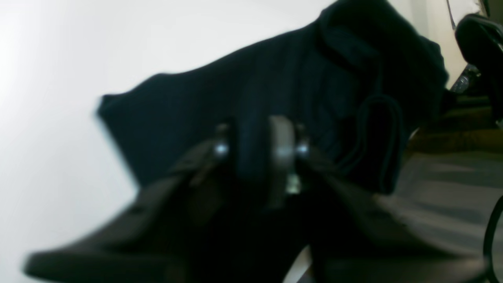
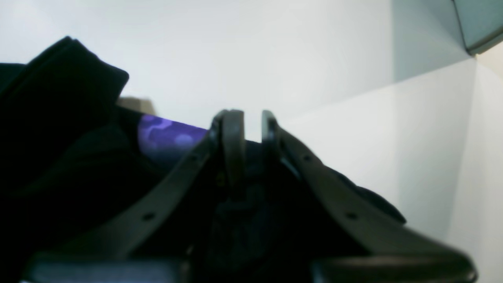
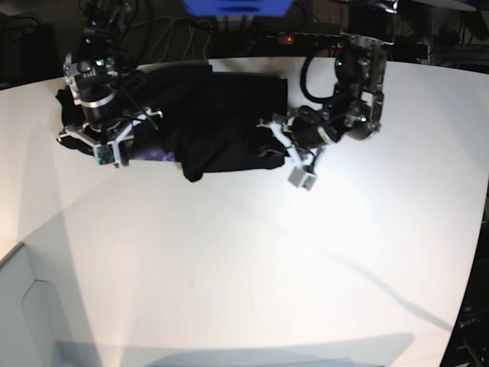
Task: Fold the T-shirt properly
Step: 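Push the folded end further over the strip with the left gripper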
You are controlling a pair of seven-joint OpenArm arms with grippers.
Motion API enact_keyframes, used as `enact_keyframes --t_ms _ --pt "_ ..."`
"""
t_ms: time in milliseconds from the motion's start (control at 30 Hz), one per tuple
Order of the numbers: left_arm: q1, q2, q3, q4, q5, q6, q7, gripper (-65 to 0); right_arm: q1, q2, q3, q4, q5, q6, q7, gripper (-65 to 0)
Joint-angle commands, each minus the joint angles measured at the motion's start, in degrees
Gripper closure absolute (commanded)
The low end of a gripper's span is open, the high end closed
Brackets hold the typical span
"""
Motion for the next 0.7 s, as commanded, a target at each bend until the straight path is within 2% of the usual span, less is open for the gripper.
enact_keyframes --t_ms 0,100,233,367,667 --pt "-1.01 1.22 0.97 1.41 0.62 -0.24 -0.47 -5.1 -0.64 0.26 -0.11 0.89 0.17 0.0 1.03 -6.7" --pt "-2.86 2.45 5.1 1.41 4.75 -0.24 -0.47 -3.3 -1.52 0.26 0.07 1.07 -0.01 0.0 1.03 -6.6" --pt "-4.35 2.72 9.58 0.97 6.95 -0.15 -0.91 -3.4 -3.45 0.61 0.15 1.07 -1.77 -0.71 1.03 -6.6" --pt "-4.79 2.63 10.02 0.97 6.86 -0.15 -1.0 -3.4 -4.24 0.26 -0.02 0.89 -8.19 -3.34 1.47 -6.6" --pt "-4.79 2.28 10.11 0.97 6.86 -0.15 -1.0 -3.4 -1.08 1.31 -0.02 -10.89 -8.98 -5.63 -1.7 -6.7"
